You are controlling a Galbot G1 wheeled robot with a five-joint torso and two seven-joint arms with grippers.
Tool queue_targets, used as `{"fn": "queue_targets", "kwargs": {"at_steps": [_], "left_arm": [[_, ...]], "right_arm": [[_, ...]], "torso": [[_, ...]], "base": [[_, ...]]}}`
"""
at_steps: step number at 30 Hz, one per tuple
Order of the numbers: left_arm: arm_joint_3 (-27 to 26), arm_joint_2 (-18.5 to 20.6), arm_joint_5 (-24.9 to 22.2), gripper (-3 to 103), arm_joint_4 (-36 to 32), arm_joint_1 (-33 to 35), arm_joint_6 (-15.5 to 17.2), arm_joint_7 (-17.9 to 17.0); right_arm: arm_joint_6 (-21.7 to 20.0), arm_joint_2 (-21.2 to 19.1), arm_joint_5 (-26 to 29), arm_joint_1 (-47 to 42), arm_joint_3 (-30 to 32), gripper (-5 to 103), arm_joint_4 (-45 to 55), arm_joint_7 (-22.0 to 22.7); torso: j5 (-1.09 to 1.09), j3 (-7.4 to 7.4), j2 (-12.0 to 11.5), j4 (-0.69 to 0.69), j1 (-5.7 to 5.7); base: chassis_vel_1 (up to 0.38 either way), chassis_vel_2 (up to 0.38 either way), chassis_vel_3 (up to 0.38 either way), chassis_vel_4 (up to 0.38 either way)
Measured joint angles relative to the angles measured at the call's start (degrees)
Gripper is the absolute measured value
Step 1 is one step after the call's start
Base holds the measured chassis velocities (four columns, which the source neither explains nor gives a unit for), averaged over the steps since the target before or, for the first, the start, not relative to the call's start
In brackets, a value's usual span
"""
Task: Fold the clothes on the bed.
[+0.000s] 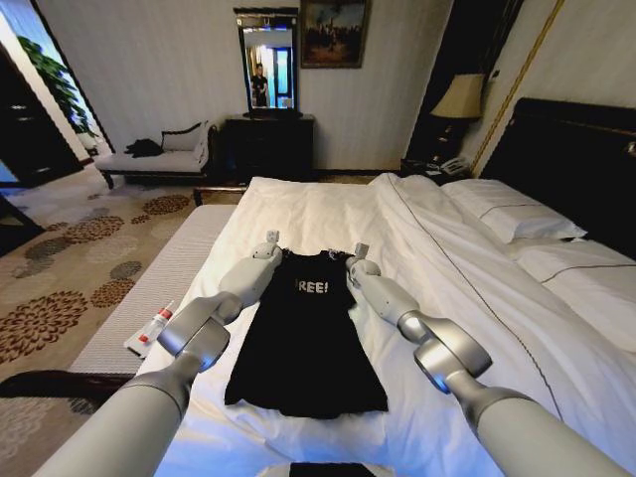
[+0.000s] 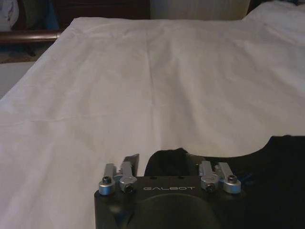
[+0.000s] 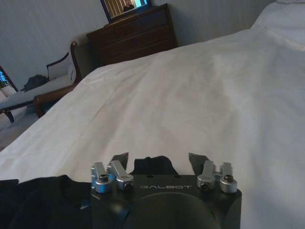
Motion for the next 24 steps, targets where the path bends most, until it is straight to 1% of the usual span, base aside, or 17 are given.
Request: {"fn": "queue_targets", "kwargs": {"at_steps": [2,3,4,7,8,9,10,13,14,15,18,19,20,21,22,23,24], "left_arm": [[0.8,1.67,-2.38,71,-3.74,1.16,0.04,-1.45],[1.15,2.67,-3.28,71,-5.67,1.95,-0.01,-2.58],[1.15,2.67,-3.28,71,-5.67,1.95,-0.01,-2.58],[2.77,7.97,-7.07,87,-13.16,4.69,-0.65,-5.88],[3.09,10.08,-8.3,92,-15.71,5.76,-0.86,-6.63],[3.09,10.08,-8.3,92,-15.71,5.76,-0.86,-6.63],[3.36,12.39,-9.7,96,-18.62,6.95,-0.97,-7.36],[3.61,18.8,-12.32,100,-28.15,10.96,-0.93,-8.92],[3.61,18.8,-12.32,100,-28.15,10.96,-0.93,-8.92],[3.03,21.32,-13.1,100,-32.67,13.42,-0.69,-9.81],[-0.17,25.66,-14.92,100,-41.72,18.75,-0.38,-11.11],[-0.17,25.66,-14.92,100,-41.72,18.75,-0.38,-11.11],[-1.41,27.52,-15.59,100,-45.82,21.21,-0.33,-11.4],[-1.41,27.52,-15.59,100,-45.82,21.21,-0.33,-11.4],[-3.48,30.21,-16.21,100,-51.27,24.77,-0.31,-11.39],[-6.5,33.79,-16.28,100,-56.75,29.52,-0.22,-11.34],[-8.62,36.02,-16.05,100,-59.76,32.96,-0.06,-11.13]], "right_arm": [[-1.29,-2.07,1.67,-1.32,-0.54,78,5.11,2.15],[-1.87,-3.28,2.45,-2.26,-0.56,84,8.11,3.12],[-1.87,-3.28,2.45,-2.26,-0.56,84,8.11,3.12],[-3.14,-8.12,4.9,-5.87,0.3,97,17.09,5.59],[-3.25,-9.9,5.42,-7.07,0.7,97,19.16,6.34],[-3.25,-9.9,5.42,-7.07,0.7,97,19.16,6.34],[-3.33,-11.79,5.89,-8.24,1.18,99,20.93,7.04],[-3.41,-17.47,7.58,-12.63,2.89,100,26.98,8.75],[-3.41,-17.47,7.58,-12.63,2.89,100,26.98,8.75],[-3.6,-19.88,8.58,-14.84,4.0,100,30.22,9.34],[-3.99,-23.29,10.19,-19.27,6.63,100,37.53,10.71],[-3.99,-23.29,10.19,-19.27,6.63,100,37.53,10.71],[-4.1,-24.3,10.52,-21.05,7.84,100,40.34,11.44],[-4.1,-24.3,10.52,-21.05,7.84,100,40.34,11.44],[-4.12,-25.6,10.83,-23.76,9.92,100,44.3,12.72],[-4.16,-26.8,11.13,-27.06,12.49,100,47.98,13.86],[-4.26,-27.59,11.08,-29.38,14.35,100,50.4,13.97]], "torso": [[0.0,0.0,0.0,0.0,0.0],[0.0,0.0,0.01,-0.01,0.0],[0.0,0.0,0.01,-0.01,0.0],[0.0,-0.01,0.01,0.01,0.0],[0.0,-0.01,0.01,0.01,-0.01],[0.0,-0.01,0.01,0.01,-0.01],[-0.01,0.0,0.0,0.01,-0.01],[0.01,-0.01,0.01,-0.01,-0.01],[0.01,-0.01,0.01,-0.01,-0.01],[0.0,0.0,0.01,-0.01,-0.01],[0.0,-0.01,0.01,-0.03,-0.01],[0.0,-0.01,0.01,-0.03,-0.01],[0.0,-0.01,0.01,0.0,-0.01],[0.0,-0.01,0.01,0.0,-0.01],[-0.04,-0.02,0.02,0.01,-0.01],[-0.01,-0.02,0.02,-0.01,-0.02],[0.04,-0.01,0.01,-0.01,-0.02]], "base": [[0.0,0.0,0.0,0.0],[0.0,0.0,0.0,0.0],[0.0,0.0,0.0,0.0],[0.0,0.0,0.0,0.0],[0.0,0.0,0.0,0.0],[0.0,0.0,0.0,0.0],[0.0,0.0,0.0,0.0],[0.0,0.0,0.0,0.0],[0.0,0.0,0.0,0.0],[0.0,0.0,0.0,0.0],[0.0,0.0,0.0,0.0],[0.0,0.0,0.0,0.0],[0.0,0.0,0.0,0.0],[0.0,0.0,0.0,0.0],[0.0,0.0,0.0,0.0],[0.0,0.0,0.0,0.0],[0.0,0.0,0.0,0.0]]}}
